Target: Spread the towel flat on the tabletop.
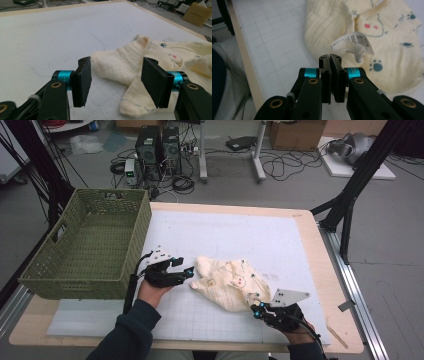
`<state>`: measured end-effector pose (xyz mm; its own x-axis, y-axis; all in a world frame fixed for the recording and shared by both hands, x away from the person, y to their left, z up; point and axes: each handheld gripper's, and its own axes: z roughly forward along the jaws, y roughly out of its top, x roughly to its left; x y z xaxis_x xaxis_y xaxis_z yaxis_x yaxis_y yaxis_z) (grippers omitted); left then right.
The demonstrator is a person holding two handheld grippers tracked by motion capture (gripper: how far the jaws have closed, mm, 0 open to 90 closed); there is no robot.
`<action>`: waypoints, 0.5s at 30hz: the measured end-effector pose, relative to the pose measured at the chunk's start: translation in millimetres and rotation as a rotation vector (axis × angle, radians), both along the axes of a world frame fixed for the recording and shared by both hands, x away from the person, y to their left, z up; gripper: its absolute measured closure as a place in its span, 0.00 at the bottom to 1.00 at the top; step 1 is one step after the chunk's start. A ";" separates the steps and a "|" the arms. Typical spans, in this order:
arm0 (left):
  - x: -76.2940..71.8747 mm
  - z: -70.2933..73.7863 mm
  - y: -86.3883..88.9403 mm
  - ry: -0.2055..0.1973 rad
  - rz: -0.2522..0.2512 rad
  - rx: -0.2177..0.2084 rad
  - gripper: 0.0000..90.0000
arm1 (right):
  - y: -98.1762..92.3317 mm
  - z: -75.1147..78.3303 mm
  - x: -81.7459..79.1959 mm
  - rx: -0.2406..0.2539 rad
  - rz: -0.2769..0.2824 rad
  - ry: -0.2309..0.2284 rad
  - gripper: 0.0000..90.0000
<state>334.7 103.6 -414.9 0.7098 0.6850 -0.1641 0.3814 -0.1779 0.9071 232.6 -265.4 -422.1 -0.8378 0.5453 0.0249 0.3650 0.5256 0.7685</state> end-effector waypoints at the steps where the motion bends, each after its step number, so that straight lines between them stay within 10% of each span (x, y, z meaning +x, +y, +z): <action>1: 1.8 1.8 -5.9 -0.002 -0.007 0.004 0.45 | -0.7 -2.5 -1.7 -0.003 0.002 0.004 0.97; 15: 20.5 -4.5 -76.1 0.032 -0.133 0.080 0.44 | -17.6 6.9 -4.9 0.093 -0.067 -0.060 0.68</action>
<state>355.2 27.4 -419.5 0.7903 0.5973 -0.1367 0.3779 -0.2994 0.8761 227.7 -283.0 -415.3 -0.8013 0.5976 0.0295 0.3490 0.4268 0.8343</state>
